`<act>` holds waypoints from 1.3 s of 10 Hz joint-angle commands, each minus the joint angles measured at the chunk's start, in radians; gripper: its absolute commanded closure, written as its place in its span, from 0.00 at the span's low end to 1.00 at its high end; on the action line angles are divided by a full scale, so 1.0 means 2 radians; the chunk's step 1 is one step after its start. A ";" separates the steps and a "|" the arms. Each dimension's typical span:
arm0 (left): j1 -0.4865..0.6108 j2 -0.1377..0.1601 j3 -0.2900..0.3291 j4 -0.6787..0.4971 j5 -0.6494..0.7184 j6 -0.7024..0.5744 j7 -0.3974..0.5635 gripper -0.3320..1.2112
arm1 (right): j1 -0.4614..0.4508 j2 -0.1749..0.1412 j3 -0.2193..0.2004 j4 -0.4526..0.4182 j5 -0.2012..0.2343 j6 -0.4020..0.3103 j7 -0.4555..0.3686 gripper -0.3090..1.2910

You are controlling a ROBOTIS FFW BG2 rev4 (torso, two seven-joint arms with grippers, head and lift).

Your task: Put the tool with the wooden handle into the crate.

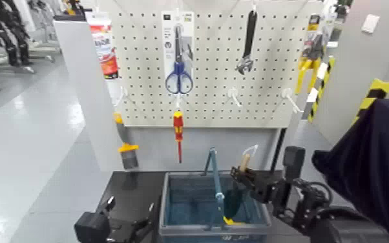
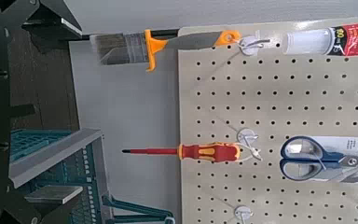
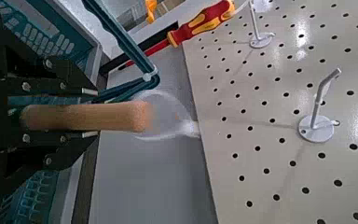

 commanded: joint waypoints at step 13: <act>0.000 0.002 0.001 -0.003 0.000 0.005 -0.003 0.30 | 0.151 0.027 -0.073 -0.238 0.173 -0.019 -0.091 0.21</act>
